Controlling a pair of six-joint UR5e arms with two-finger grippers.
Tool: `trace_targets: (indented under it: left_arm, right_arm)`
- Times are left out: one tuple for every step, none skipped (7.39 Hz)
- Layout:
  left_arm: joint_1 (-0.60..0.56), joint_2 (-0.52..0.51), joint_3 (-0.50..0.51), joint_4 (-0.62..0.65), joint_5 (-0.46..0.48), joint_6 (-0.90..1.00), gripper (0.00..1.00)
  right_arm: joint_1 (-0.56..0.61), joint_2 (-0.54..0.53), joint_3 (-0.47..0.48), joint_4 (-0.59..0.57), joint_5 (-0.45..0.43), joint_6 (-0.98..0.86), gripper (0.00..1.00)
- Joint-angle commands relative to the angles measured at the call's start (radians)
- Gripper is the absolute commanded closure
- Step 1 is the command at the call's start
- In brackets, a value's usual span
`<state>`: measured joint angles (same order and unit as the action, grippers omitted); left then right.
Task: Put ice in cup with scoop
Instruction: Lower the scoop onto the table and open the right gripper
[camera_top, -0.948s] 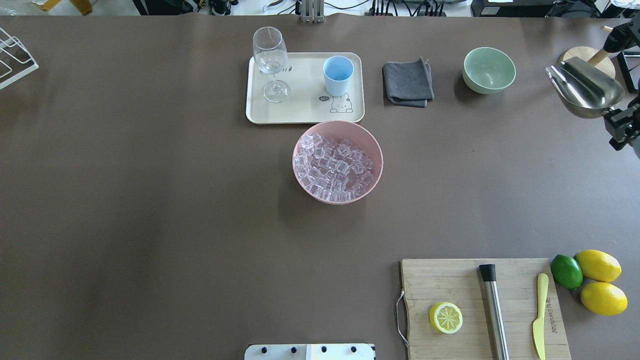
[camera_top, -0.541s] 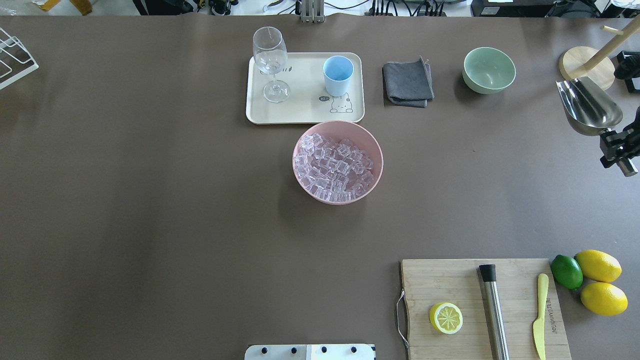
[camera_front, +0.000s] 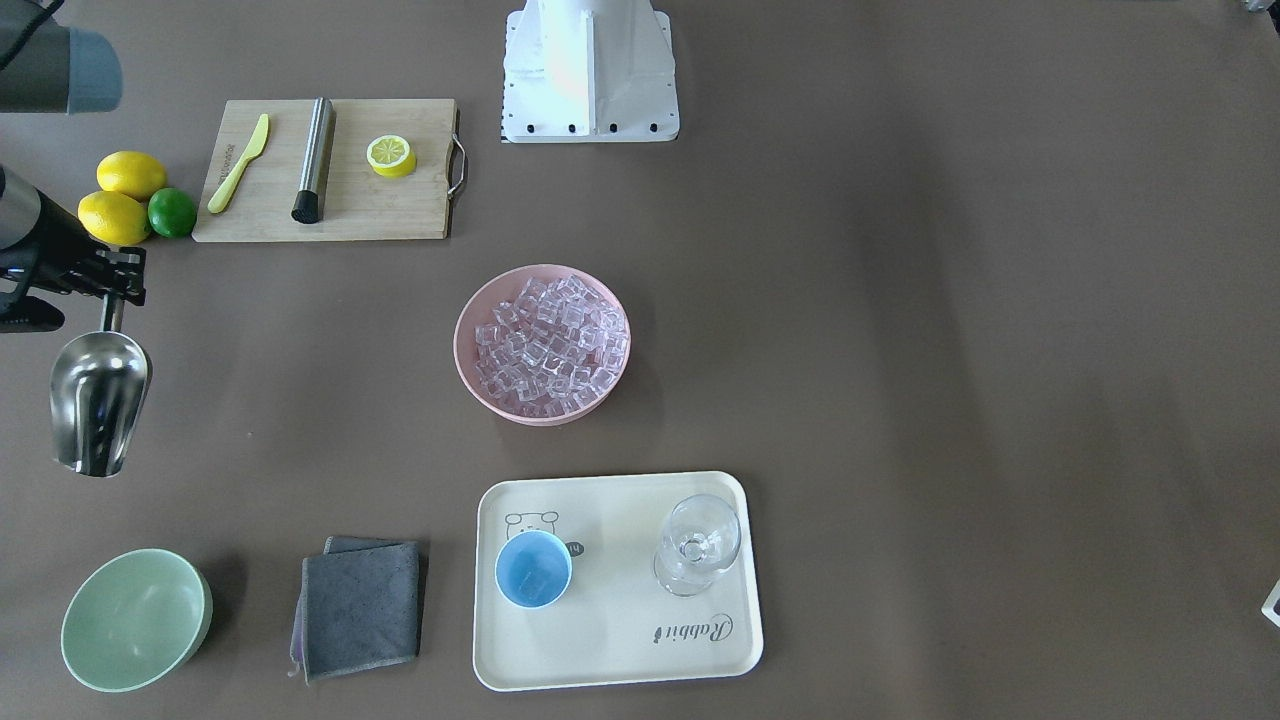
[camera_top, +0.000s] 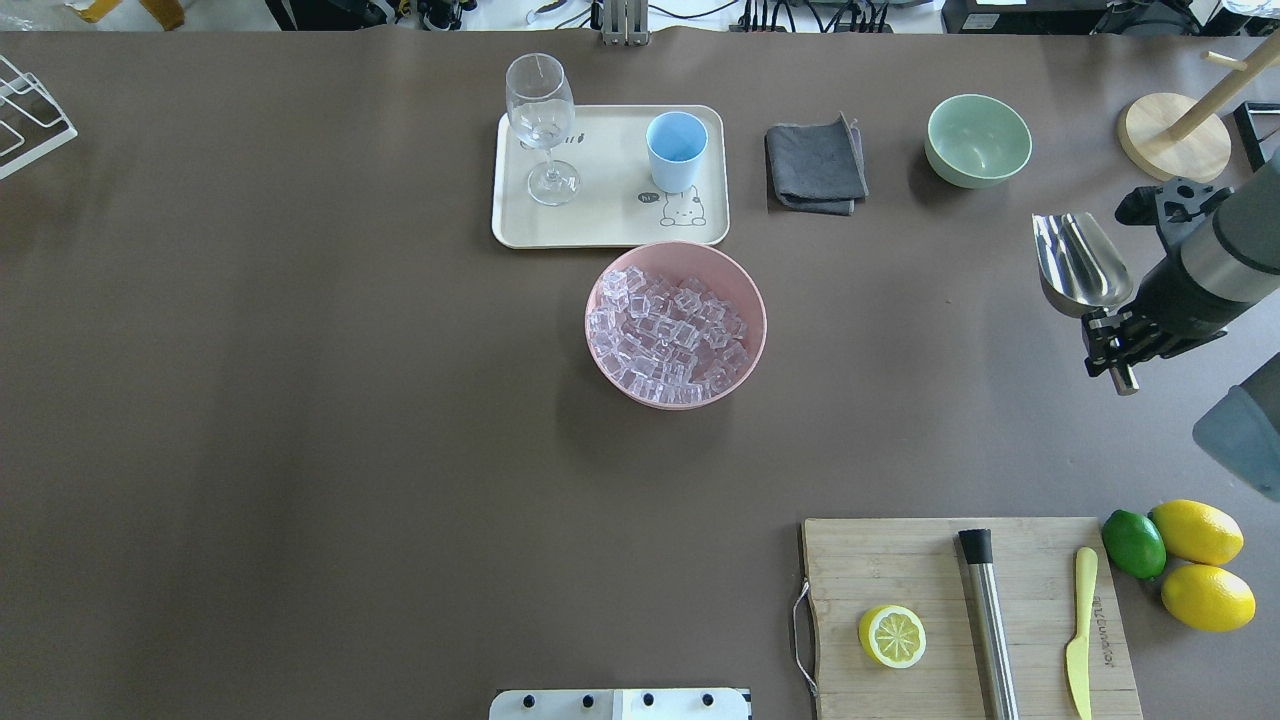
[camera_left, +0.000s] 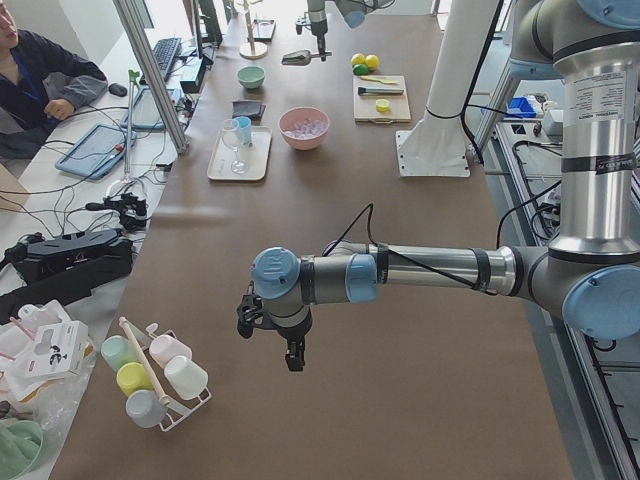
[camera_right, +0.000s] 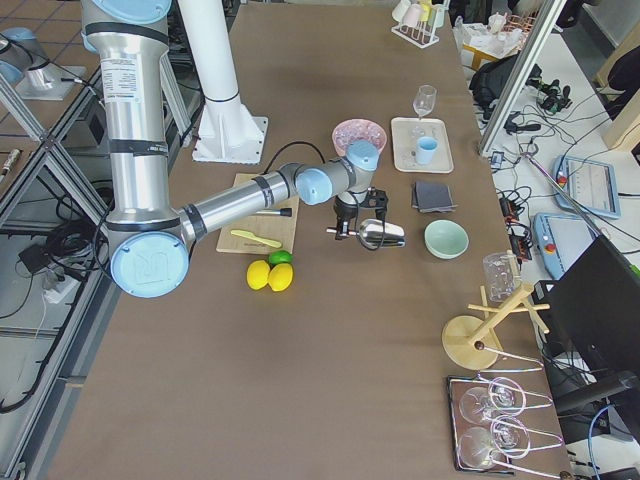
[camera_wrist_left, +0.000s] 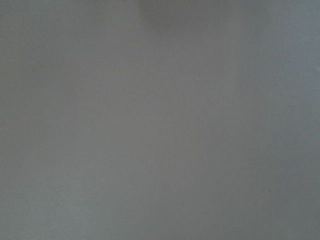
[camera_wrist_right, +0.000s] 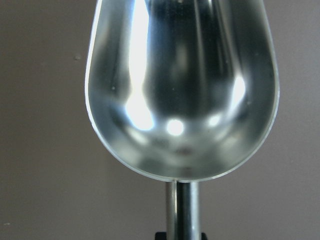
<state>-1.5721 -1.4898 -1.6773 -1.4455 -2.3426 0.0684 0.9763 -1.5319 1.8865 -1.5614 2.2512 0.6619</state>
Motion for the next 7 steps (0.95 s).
trace_targets:
  left_arm:
    - [0.0, 0.0, -0.001, -0.001, 0.0, -0.001, 0.01]
    - [-0.002, 0.0, -0.001, -0.001, 0.0, 0.002, 0.01]
    - [0.0, 0.0, 0.001, -0.001, 0.0, 0.002, 0.01]
    - [0.0, 0.0, -0.001, -0.003, 0.0, 0.002, 0.01]
    - [0.001, 0.0, -0.001, -0.003, 0.0, 0.002, 0.01]
    - [0.003, 0.0, 0.002, -0.003, 0.003, 0.002, 0.01]
    - [0.004, 0.0, 0.004, -0.003, 0.003, 0.001, 0.01]
  right_arm:
    - [-0.088, -0.002, -0.029, 0.055, -0.016, 0.094, 1.0]
    - [-0.091, -0.01, -0.032, 0.054, -0.016, 0.105, 1.0]
    - [-0.096, -0.011, -0.05, 0.055, -0.009, 0.105, 1.0]
    - [-0.1, -0.016, -0.052, 0.054, -0.009, 0.11, 1.0]
    - [-0.102, -0.016, -0.056, 0.055, -0.009, 0.11, 1.0]
    - [-0.103, -0.016, -0.063, 0.055, -0.009, 0.11, 1.0]
    - [-0.103, -0.014, -0.069, 0.055, -0.009, 0.11, 1.0]
